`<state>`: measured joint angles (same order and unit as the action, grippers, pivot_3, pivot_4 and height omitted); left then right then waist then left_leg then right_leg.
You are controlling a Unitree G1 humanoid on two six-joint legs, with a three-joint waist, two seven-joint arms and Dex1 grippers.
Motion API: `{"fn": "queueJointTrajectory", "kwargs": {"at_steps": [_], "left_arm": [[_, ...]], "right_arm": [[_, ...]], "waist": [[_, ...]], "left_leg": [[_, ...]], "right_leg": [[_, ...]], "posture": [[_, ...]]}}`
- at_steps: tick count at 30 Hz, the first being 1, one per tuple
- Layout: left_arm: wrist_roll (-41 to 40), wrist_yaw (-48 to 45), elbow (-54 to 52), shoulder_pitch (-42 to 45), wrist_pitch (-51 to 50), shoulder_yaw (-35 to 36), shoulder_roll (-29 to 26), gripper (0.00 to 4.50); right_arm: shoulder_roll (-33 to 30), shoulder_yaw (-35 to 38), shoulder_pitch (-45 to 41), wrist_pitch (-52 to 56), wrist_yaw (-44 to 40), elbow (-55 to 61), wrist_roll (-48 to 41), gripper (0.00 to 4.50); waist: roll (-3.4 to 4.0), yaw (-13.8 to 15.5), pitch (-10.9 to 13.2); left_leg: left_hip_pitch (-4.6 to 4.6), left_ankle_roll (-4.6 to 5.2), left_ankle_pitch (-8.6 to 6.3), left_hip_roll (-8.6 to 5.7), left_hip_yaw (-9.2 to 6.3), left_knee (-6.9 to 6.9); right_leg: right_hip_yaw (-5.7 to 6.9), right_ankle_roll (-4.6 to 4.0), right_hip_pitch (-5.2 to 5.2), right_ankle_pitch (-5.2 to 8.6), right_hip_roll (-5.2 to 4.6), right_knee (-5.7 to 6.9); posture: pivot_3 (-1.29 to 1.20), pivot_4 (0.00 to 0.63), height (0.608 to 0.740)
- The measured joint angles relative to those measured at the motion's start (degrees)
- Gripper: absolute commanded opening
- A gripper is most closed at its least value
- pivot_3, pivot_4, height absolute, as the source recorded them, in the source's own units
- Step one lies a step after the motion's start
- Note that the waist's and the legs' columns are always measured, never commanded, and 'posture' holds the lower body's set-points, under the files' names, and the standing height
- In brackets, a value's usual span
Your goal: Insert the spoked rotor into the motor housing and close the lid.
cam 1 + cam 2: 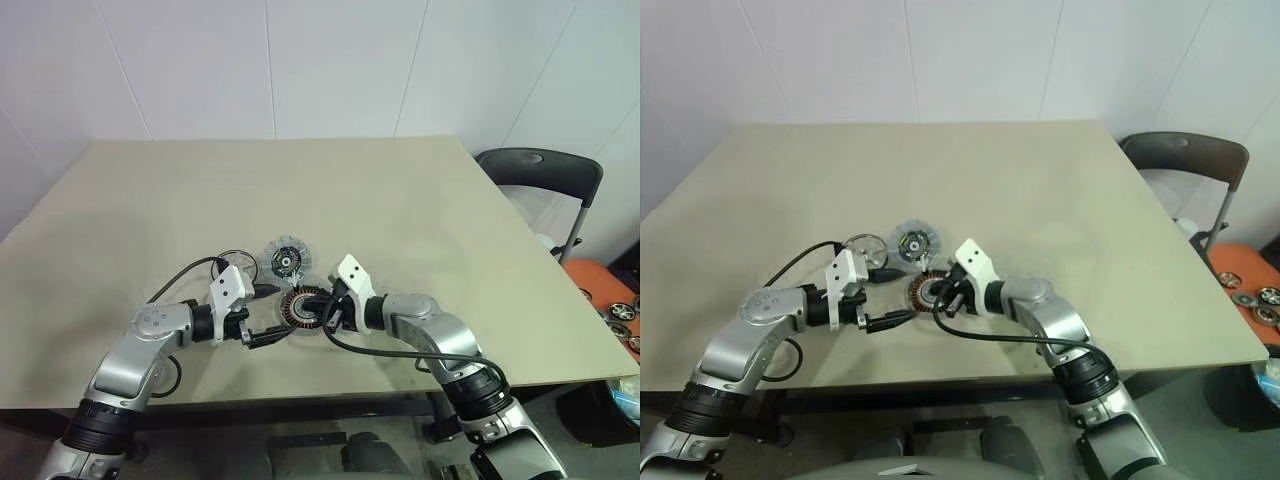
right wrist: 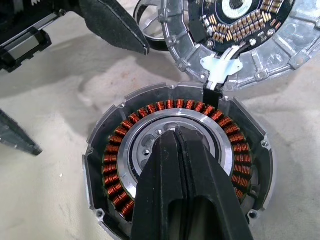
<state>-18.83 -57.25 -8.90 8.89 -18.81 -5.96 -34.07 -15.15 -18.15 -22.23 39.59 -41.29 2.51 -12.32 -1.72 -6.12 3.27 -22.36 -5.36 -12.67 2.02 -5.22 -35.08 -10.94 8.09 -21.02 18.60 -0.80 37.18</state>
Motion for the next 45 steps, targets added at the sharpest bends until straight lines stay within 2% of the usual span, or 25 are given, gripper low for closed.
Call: {"fn": "queueJointTrajectory", "kwargs": {"at_steps": [6,26,30,37,45], "left_arm": [[-0.02,-0.02,-0.09,0.29,-0.49,-0.01,0.06,4.5],[-0.54,-0.33,-0.09,0.72,-0.58,-0.01,0.14,4.5],[-0.53,-0.59,-0.08,0.55,-0.45,0.01,0.0,4.5],[-0.51,-0.67,0.05,0.51,-0.32,0.01,-0.03,4.5],[-0.5,-0.65,0.06,0.52,-0.31,0.01,-0.02,4.5]], "right_arm": [[0.97,-1.14,0.07,-1.29,1.39,-0.08,1.3,0.01],[5.89,4.34,1.23,1.23,2.29,0.18,-7.11,0.01],[2.68,0.66,1.23,0.57,2.27,-0.03,-3.77,0.01],[0.69,-2.86,0.29,-3.97,2.74,-0.14,1.45,0.01],[1.12,-3.13,0.21,-4.26,2.82,-0.53,2.23,0.01]], "waist": [[0.0,-0.55,0.0],[0.03,-0.97,0.02],[0.03,-0.93,0.03],[0.03,-1.06,0.02],[0.02,-1.03,0.02]], "left_leg": [[0.06,0.0,0.0,0.0,0.0,-0.05],[-0.14,0.0,0.0,0.0,-0.01,0.22],[-0.15,0.0,0.0,0.0,0.0,0.22],[-0.08,0.0,0.0,0.0,0.0,0.19],[-0.05,0.0,0.0,0.0,0.0,0.11]], "right_leg": [[0.0,0.02,-0.06,0.02,0.0,0.0],[0.0,-0.12,-0.15,-0.09,-0.01,-0.03],[0.0,-0.13,-0.16,-0.08,-0.02,-0.07],[0.0,-0.11,-0.1,-0.07,-0.01,-0.06],[0.0,0.03,-0.02,0.02,-0.01,-0.06]], "posture": [[0.0,0.0,0.74],[0.0,0.0,0.74],[0.0,0.0,0.74],[0.0,0.0,0.74],[0.0,0.0,0.74]]}}
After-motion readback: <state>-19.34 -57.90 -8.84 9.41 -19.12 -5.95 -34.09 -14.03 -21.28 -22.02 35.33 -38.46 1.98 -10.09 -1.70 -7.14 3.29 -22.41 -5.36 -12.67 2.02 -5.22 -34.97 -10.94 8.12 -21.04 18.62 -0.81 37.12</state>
